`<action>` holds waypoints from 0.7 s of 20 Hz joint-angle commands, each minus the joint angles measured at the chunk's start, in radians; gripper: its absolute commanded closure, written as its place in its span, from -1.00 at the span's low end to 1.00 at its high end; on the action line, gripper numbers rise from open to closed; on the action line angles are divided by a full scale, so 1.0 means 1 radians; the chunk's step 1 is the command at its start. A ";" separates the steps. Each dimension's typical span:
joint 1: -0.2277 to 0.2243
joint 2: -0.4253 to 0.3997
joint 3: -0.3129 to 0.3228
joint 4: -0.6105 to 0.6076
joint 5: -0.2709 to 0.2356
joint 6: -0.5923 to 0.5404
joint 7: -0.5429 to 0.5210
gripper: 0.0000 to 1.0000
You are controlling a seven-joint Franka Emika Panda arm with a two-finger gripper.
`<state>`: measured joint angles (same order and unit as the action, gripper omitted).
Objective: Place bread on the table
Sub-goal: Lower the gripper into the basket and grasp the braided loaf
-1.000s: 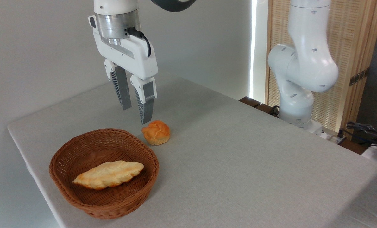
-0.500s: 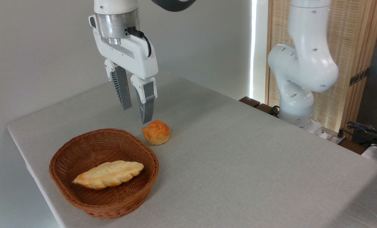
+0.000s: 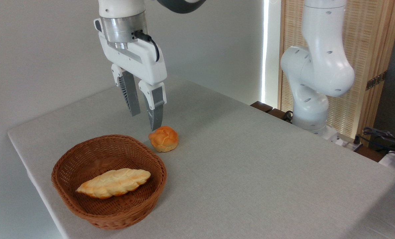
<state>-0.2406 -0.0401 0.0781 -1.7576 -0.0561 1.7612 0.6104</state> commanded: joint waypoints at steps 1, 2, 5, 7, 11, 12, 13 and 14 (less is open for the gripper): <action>-0.005 0.051 0.009 -0.002 -0.025 0.102 0.022 -1.00; -0.005 0.064 0.009 -0.002 -0.025 0.127 0.023 -1.00; -0.005 0.112 0.009 0.000 -0.027 0.194 0.020 -1.00; -0.008 0.147 0.003 0.001 -0.030 0.236 0.020 -1.00; -0.016 0.218 -0.001 0.000 -0.012 0.326 0.037 -1.00; -0.017 0.230 -0.003 0.001 -0.005 0.330 0.069 -1.00; -0.016 0.238 -0.003 0.001 -0.004 0.330 0.113 -1.00; -0.017 0.247 -0.003 0.001 -0.004 0.330 0.161 -1.00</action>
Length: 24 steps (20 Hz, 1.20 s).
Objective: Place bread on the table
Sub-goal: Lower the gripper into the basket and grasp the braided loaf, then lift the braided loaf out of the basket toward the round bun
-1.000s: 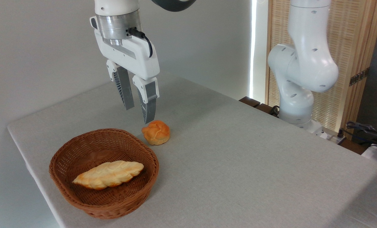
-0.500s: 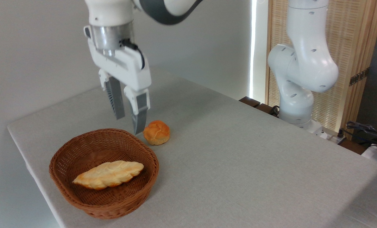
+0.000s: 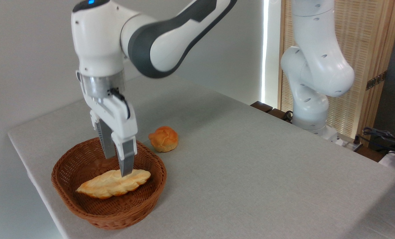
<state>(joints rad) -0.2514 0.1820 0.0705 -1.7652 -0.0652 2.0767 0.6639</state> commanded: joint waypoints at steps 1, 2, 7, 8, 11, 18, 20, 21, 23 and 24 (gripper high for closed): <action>-0.005 0.034 0.005 0.009 0.005 0.016 0.149 -1.00; -0.005 0.046 0.005 0.009 0.005 0.017 0.178 -1.00; -0.005 0.082 0.006 0.009 0.008 0.068 0.209 -1.00; -0.005 0.088 0.005 0.009 0.008 0.072 0.221 -1.00; -0.006 0.097 -0.001 0.007 0.008 0.079 0.264 -1.00; -0.006 0.111 -0.021 0.009 0.013 0.079 0.267 -0.56; -0.005 0.109 -0.023 0.009 0.012 0.079 0.276 -0.01; -0.003 0.108 -0.023 0.009 0.011 0.077 0.282 0.08; -0.002 0.105 -0.021 0.009 0.011 0.077 0.284 0.08; -0.002 0.103 -0.023 0.009 0.011 0.076 0.284 0.08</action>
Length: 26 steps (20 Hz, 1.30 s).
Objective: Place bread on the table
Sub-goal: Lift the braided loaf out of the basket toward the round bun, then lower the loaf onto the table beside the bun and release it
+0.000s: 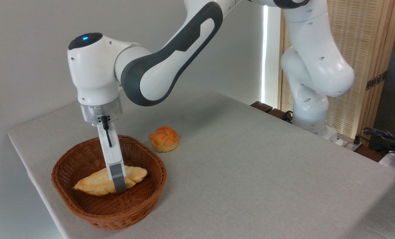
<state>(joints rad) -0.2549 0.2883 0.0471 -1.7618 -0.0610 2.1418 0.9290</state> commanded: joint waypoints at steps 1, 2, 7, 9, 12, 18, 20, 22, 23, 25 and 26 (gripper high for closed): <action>0.002 -0.003 0.002 0.005 0.007 0.010 0.019 0.08; 0.003 -0.005 0.002 0.007 0.006 0.010 0.019 0.08; 0.008 -0.040 0.011 0.012 -0.028 -0.034 0.007 0.08; 0.009 -0.061 0.013 0.013 -0.042 -0.062 0.007 0.08; 0.009 -0.092 0.013 0.013 -0.059 -0.097 0.005 0.07; 0.011 -0.216 0.016 0.002 -0.074 -0.235 -0.132 -0.01; 0.011 -0.257 0.023 -0.008 -0.072 -0.296 -0.177 -0.05; 0.011 -0.311 0.030 -0.047 -0.072 -0.368 -0.183 -0.09; 0.011 -0.336 0.030 -0.067 -0.071 -0.406 -0.190 -0.09; 0.009 -0.376 0.030 -0.112 -0.069 -0.462 -0.208 -0.15; 0.008 -0.392 0.030 -0.140 -0.069 -0.477 -0.216 -0.18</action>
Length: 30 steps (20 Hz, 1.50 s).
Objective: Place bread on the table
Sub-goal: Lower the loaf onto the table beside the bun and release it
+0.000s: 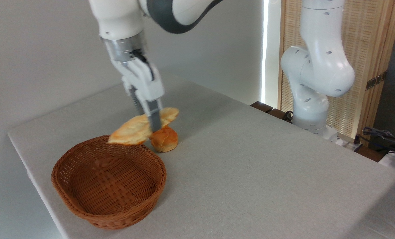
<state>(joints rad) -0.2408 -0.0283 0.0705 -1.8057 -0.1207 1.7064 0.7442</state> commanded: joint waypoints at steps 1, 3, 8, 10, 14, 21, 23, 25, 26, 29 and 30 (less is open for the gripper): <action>-0.006 -0.094 0.006 -0.124 -0.008 -0.054 -0.034 -0.23; -0.011 -0.120 0.003 -0.194 -0.005 -0.057 -0.035 -0.33; -0.015 -0.107 -0.004 -0.254 0.000 -0.050 -0.026 -1.00; -0.015 -0.090 -0.008 -0.254 0.000 -0.042 -0.026 -1.00; -0.017 -0.082 -0.009 -0.251 0.000 0.063 -0.022 -1.00; -0.026 -0.074 -0.009 -0.251 0.000 0.073 -0.011 -1.00; -0.028 -0.085 -0.015 -0.235 0.000 0.064 -0.011 -1.00; -0.028 -0.094 -0.026 -0.170 0.001 0.042 -0.020 -1.00; -0.028 -0.094 -0.024 -0.132 0.001 0.042 -0.022 -1.00; -0.022 -0.093 -0.012 -0.057 0.009 0.044 -0.022 -1.00; -0.017 -0.091 -0.009 -0.041 0.027 0.045 -0.022 -1.00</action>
<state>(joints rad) -0.2639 -0.1247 0.0472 -1.9071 -0.1186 1.7663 0.7266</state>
